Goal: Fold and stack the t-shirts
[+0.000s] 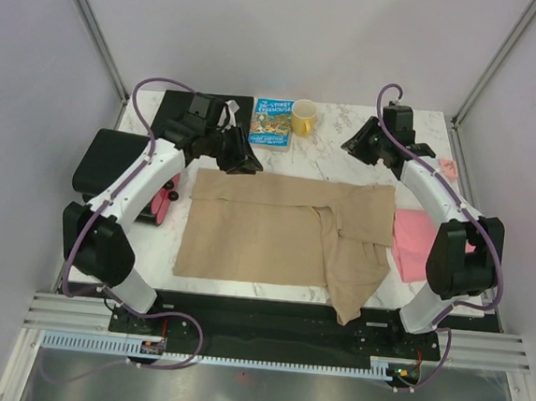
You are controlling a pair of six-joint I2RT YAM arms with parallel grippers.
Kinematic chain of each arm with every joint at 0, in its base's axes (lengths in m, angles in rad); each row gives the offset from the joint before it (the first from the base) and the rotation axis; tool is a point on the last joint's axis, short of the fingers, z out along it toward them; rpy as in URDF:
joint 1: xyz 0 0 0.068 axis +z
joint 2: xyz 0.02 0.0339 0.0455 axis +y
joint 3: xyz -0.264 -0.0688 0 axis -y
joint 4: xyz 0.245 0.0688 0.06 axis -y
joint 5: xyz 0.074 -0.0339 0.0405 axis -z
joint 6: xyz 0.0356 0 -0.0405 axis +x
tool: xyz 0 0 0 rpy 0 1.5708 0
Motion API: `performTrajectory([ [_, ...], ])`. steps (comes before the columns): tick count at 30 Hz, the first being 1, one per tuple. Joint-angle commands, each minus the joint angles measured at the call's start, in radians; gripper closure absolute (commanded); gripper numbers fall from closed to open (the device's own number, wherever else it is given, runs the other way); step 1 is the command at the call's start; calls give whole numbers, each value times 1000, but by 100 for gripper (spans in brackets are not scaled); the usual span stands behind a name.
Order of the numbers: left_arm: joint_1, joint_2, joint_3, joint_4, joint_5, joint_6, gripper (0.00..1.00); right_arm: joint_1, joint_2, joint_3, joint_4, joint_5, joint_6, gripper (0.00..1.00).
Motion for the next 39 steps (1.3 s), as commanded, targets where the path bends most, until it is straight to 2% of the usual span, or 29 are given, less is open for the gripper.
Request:
performTrajectory([
  [1,-3,87,176,-36,50,29,66,-16,-54,-1,-45,-65,-95,64],
  [4,1,146,253,-70,38,50,66,-44,-78,-36,-53,-68,-110,64],
  [7,40,195,247,-58,90,1,66,-49,-81,-52,-68,-63,-167,64],
  [9,59,220,222,-50,70,15,67,-44,-46,-17,-173,-52,-196,67],
  [11,66,263,213,-50,38,47,67,-36,65,118,-314,-42,-277,70],
  [12,73,283,215,-50,35,73,67,-27,95,158,-420,34,-311,71],
  [13,87,313,216,-51,37,82,67,-21,107,172,-430,75,-337,71],
  [15,99,350,234,-51,56,96,67,-26,86,139,-375,135,-351,74],
  [18,104,404,264,-67,60,133,70,-27,58,83,-326,135,-358,73],
  [21,109,436,254,-94,6,190,81,-27,115,70,-368,161,-361,71],
  [24,121,453,222,-111,-3,230,88,-27,143,8,-358,114,-350,72],
  [27,129,452,184,-111,-19,253,92,-29,123,-53,-344,129,-365,71],
  [32,130,452,135,-105,-45,248,95,-39,120,-32,-390,208,-410,69],
  [39,124,484,129,-102,-52,239,98,-53,159,-39,-419,158,-397,71],
])
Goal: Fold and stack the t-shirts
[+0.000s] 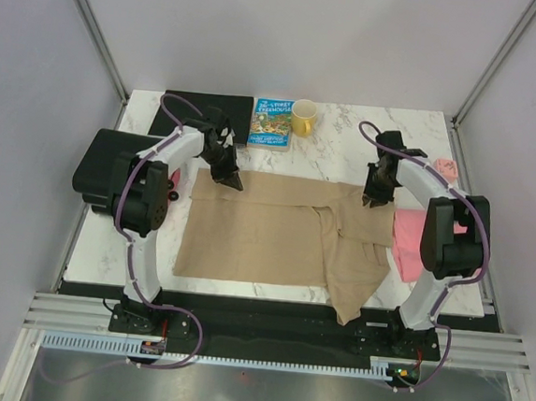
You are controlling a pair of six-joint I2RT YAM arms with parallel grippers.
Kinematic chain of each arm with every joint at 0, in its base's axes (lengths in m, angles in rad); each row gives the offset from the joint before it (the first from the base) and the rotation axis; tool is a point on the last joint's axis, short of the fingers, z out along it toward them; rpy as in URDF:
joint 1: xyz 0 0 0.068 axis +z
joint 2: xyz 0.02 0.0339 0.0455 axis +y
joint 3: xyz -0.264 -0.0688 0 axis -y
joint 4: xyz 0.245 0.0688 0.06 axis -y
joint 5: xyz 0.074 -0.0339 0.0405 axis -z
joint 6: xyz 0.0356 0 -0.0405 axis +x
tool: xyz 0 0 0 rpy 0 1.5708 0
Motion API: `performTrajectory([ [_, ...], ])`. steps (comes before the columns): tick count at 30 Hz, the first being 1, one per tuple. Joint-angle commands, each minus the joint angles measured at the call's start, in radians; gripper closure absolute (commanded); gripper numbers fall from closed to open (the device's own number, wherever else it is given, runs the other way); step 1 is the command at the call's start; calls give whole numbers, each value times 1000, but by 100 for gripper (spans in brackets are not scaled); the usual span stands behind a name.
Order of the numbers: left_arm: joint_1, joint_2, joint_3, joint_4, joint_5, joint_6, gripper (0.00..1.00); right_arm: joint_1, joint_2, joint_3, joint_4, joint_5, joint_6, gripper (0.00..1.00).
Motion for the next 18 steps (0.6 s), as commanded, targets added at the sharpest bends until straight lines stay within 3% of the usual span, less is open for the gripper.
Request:
performTrajectory([
  [1,-4,11,5,1,-21,42,98,-3,11,-8,-9,-8,-1,71],
  [12,-10,31,28,-19,-38,70,98,9,187,41,-32,-22,-4,71],
  [18,-21,14,41,-29,-68,91,98,30,171,29,2,-48,8,71],
])
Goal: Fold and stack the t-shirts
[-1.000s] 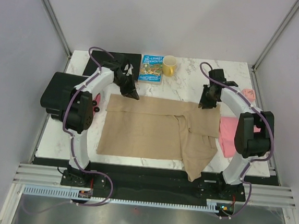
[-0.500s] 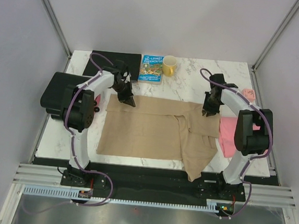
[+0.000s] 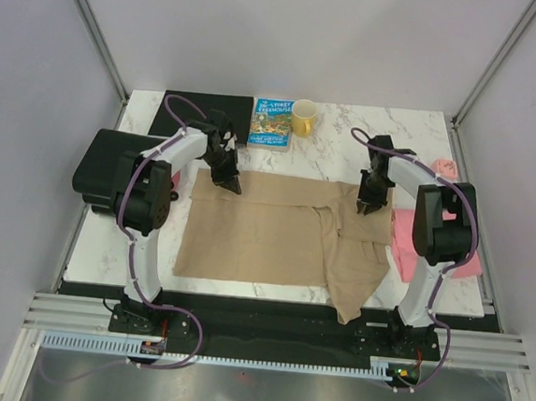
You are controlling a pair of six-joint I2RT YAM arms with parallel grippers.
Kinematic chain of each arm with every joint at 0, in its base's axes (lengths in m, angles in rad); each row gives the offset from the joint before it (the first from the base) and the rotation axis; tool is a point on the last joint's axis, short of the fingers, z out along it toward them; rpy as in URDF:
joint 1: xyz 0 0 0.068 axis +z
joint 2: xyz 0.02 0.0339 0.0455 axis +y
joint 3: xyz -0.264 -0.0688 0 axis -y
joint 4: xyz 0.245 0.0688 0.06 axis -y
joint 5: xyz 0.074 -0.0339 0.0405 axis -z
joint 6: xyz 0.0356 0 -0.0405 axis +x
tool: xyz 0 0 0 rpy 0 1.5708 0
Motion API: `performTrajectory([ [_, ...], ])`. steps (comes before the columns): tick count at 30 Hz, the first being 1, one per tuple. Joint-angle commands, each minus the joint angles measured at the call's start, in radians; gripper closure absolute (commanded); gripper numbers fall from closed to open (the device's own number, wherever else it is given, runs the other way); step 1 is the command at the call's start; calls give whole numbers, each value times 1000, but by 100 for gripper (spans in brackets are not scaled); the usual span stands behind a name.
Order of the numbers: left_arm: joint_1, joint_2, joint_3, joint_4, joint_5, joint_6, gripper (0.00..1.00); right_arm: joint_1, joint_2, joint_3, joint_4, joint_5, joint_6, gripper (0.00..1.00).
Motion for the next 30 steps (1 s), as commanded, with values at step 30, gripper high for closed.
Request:
performTrajectory([
  [30,-12,-94,89,-67,-108,71,98,102,32,39,73,-38,8,71],
])
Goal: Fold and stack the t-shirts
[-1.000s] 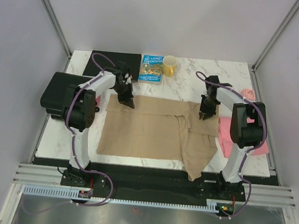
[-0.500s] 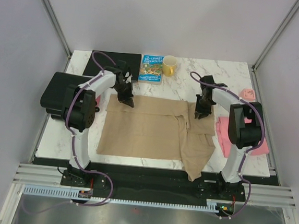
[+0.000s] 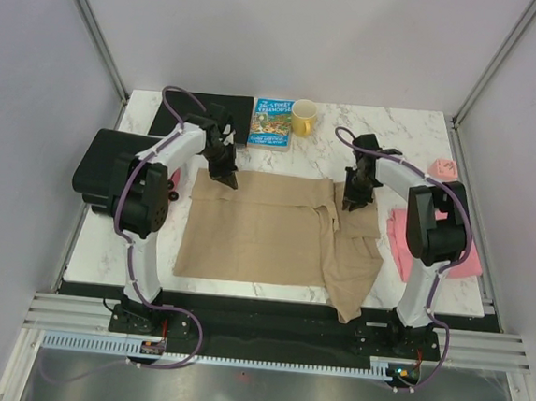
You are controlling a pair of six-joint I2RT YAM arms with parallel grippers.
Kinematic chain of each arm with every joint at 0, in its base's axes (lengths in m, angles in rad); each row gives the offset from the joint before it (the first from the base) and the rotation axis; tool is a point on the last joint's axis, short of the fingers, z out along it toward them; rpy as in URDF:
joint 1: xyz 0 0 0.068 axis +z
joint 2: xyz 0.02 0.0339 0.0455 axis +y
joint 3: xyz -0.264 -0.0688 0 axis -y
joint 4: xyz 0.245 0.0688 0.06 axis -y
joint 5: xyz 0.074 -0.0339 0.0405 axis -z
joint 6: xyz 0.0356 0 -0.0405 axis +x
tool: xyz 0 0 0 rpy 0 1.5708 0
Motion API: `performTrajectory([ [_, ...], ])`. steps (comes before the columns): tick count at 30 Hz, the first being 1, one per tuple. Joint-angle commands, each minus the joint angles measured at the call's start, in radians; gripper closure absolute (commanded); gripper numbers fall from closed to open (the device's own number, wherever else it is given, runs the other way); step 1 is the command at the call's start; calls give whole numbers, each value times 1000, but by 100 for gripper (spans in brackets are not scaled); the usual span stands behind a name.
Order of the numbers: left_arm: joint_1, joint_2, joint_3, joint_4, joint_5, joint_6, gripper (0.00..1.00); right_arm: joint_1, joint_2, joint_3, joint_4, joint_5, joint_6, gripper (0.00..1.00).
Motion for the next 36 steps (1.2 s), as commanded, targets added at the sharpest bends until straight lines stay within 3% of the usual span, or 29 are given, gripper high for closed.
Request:
performTrajectory([
  [1,-2,-63,50,-11,-26,40,98,11,34,50,3,8,-22,70],
  [17,16,-67,36,-29,-81,17,98,11,55,77,-10,40,-99,69],
  [26,16,97,134,-8,-116,35,98,10,-147,108,-9,144,-65,68],
  [36,21,256,227,-9,-133,37,98,7,-69,179,-6,152,-67,64],
])
